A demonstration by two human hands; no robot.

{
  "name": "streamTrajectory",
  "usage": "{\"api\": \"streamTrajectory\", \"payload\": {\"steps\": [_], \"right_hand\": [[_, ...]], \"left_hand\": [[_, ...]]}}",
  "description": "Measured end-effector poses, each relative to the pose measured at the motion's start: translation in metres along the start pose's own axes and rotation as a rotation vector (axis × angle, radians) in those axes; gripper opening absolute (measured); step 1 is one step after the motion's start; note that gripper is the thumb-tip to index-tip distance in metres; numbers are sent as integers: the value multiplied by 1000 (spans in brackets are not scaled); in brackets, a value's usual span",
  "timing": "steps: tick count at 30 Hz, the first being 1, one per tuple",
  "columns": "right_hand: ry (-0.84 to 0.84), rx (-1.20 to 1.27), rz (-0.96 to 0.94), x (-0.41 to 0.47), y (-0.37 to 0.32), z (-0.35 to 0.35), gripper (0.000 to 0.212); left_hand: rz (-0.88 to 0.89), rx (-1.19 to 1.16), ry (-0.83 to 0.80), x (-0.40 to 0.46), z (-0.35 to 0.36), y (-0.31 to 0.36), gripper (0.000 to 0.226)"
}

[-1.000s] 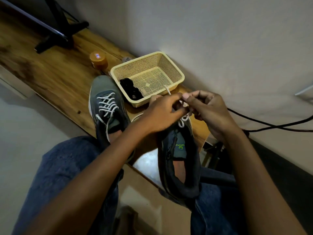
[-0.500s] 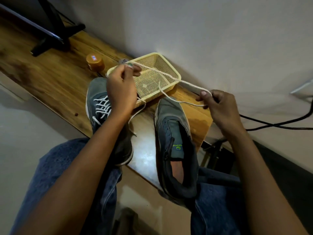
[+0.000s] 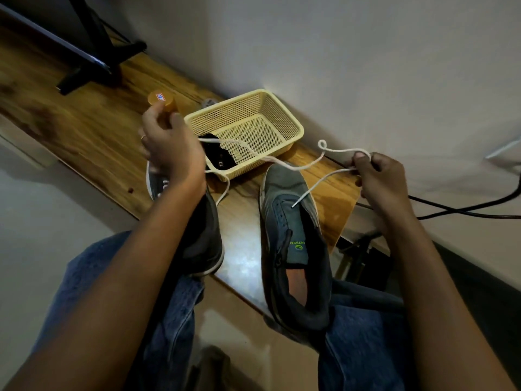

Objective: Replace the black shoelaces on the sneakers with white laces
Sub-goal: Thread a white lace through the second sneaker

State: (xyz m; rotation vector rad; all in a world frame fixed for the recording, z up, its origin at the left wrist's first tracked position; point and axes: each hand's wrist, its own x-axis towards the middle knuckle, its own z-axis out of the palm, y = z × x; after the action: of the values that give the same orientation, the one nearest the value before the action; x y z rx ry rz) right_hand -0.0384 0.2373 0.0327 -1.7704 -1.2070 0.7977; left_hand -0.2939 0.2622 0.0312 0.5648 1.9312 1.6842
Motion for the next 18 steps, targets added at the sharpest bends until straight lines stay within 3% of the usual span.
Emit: {"api": "streamTrajectory", "payload": {"steps": [3,5,7,9,11,13,16,18], "right_hand": [[-107,49,-61,-8,-10,8,27],[-222,76,-85,-14,-17,10,27],[-344,96,-114,-20,-24,11,28],[-448,123,-133,-25,-28,12,28],[-523,124,-132,-26,-28,14,31],[-572,121,-105,-25,-27,14,36],[-591,214,-16,-24,-26,11,41],[-549,263,36,-23,-26,10,41]], "left_hand": [[292,206,-260,-25,7,-4,41],[490,261,-517,-43,14,-4,42],[630,362,-755,-58,18,-11,46],[743,468,-895,-69,21,-21,51],[900,528,-909,-75,23,-29,43],[947,573,-868,-75,23,-30,29],[825,563,-873,-69,23,-24,16],[666,439,-845,-63,21,-17,7]]}}
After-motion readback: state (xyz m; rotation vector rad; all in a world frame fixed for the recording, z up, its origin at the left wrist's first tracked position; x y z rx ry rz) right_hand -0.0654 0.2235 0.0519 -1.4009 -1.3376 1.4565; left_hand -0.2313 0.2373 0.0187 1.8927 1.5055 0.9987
